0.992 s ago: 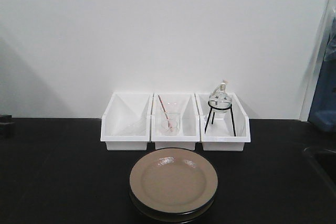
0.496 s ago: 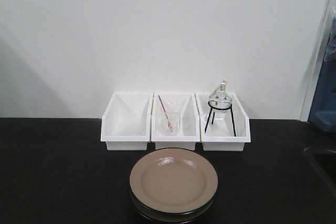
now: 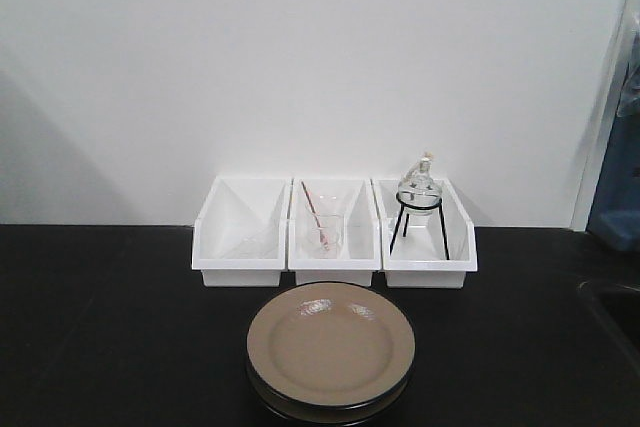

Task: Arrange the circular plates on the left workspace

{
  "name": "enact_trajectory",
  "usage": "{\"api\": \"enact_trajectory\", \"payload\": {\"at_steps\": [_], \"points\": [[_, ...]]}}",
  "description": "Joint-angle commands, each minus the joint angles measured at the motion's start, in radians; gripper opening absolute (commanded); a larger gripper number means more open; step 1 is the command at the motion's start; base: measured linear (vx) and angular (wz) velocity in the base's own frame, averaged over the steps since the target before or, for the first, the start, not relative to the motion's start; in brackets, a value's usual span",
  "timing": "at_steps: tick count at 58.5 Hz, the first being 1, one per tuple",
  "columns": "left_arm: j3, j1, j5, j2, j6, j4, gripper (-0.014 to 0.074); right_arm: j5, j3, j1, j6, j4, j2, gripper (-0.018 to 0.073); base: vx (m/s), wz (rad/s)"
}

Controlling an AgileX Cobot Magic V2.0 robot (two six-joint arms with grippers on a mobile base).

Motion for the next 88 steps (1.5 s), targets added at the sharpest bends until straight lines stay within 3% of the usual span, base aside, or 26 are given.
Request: {"api": "enact_trajectory", "payload": {"at_steps": [1,7,14,18,21,30,39,49,52,57,88], "points": [[-0.029,-0.003,-0.043,0.004,0.008,-0.008,0.0000,0.014,-0.028,0.001,-0.001,0.010,-0.001,-0.0005,0.00,0.00],[-0.029,-0.003,-0.044,0.004,0.008,-0.003,0.0000,0.014,-0.028,0.001,-0.001,0.010,-0.001,-0.0005,0.00,0.00],[-0.013,-0.003,-0.137,0.004,0.006,0.009,0.0000,0.014,-0.028,0.001,-0.001,0.010,-0.001,-0.0005,0.00,0.00],[0.004,-0.003,-0.176,-0.005,-0.004,0.113,0.0000,0.014,-0.028,0.001,-0.001,0.010,-0.001,-0.0005,0.00,0.00],[0.014,-0.003,-0.173,-0.017,-0.041,0.241,0.0000,0.014,-0.028,0.001,-0.001,0.020,-0.001,-0.0005,0.00,0.00],[0.089,-0.003,-0.226,-0.092,-0.342,0.598,0.0000,0.014,-0.028,0.001,-0.001,0.029,-0.001,-0.0005,0.00,0.00],[0.216,-0.003,-0.308,-0.219,-0.573,0.795,0.0000,0.014,-0.028,0.001,-0.001,0.029,-0.001,-0.0005,0.00,0.00],[0.359,-0.003,-0.325,-0.388,-0.660,0.821,0.0000,0.014,-0.028,0.001,-0.001,0.029,-0.001,-0.0005,0.00,0.00],[0.351,-0.003,-0.250,-0.416,-0.656,0.829,0.0000,0.014,-0.028,0.001,-0.001,0.029,-0.001,-0.0005,0.00,0.00],[0.351,-0.003,-0.229,-0.394,-0.659,0.830,0.0000,0.014,-0.028,0.001,-0.001,0.029,-0.001,-0.0005,0.00,0.00],[0.351,-0.003,-0.233,-0.393,-0.659,0.823,0.0001,0.014,-0.028,0.001,-0.001,0.029,-0.001,-0.0005,0.00,0.00]]}}
